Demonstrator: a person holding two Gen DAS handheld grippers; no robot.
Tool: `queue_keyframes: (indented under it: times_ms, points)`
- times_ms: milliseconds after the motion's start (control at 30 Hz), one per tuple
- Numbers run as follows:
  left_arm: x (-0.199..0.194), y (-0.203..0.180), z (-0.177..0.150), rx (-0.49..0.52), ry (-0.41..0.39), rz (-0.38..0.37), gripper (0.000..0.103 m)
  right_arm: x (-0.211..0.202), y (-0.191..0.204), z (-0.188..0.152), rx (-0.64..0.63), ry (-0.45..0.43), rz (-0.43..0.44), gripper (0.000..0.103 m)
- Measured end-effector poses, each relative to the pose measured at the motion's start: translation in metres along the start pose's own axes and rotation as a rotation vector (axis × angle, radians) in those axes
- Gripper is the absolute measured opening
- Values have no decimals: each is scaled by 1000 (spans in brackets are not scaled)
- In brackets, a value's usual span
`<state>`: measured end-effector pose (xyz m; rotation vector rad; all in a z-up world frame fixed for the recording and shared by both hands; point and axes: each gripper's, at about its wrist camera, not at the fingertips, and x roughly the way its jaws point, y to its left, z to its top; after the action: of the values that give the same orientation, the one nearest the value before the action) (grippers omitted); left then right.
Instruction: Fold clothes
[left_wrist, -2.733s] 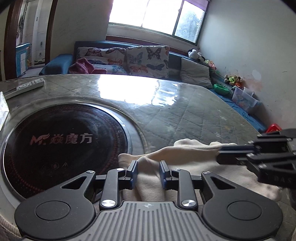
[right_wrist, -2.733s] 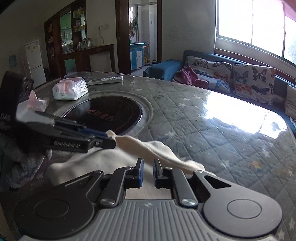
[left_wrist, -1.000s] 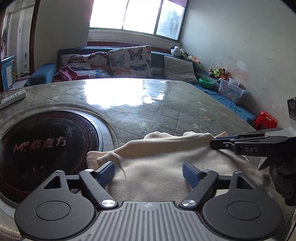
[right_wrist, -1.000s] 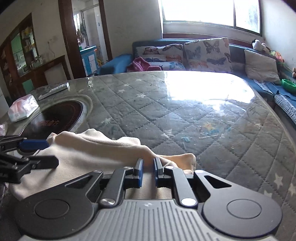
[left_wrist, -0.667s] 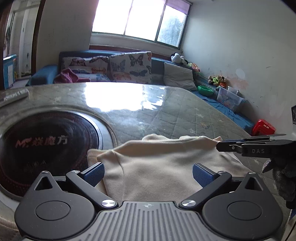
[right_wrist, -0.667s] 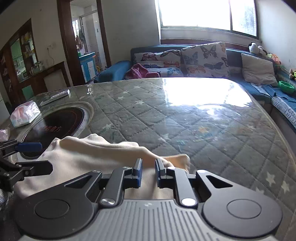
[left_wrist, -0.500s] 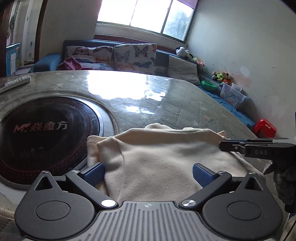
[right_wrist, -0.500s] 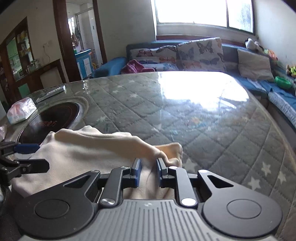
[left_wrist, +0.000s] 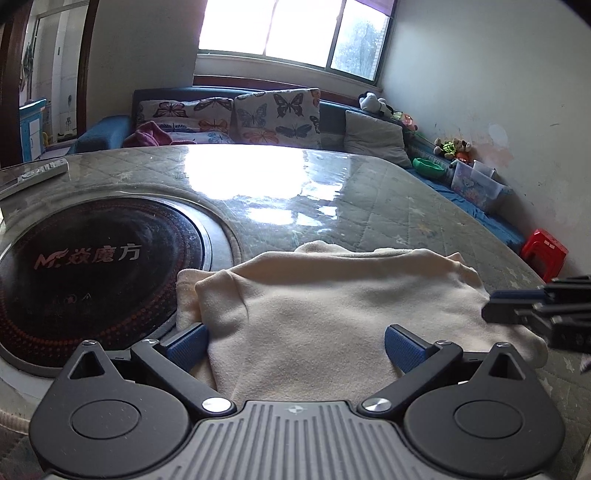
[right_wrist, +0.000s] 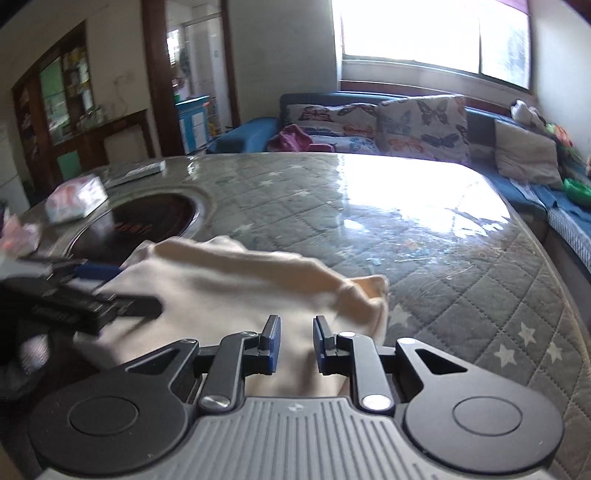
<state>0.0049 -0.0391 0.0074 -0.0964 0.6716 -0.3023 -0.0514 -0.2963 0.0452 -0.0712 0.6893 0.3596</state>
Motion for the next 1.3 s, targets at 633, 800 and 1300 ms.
queue_keyframes:
  times_ms: [633,800,1300]
  points:
    - [-34,4,-12,-1,-5,102,103,-14,44,-28,-139,-9,23,30]
    - [-47,15,-18,-47,-22,129,103,-19,50,-17,-161,-26,59,31]
    - [-55,30,-21,-113,10,184,103,-1,83,-5,-255,-12,168,32]
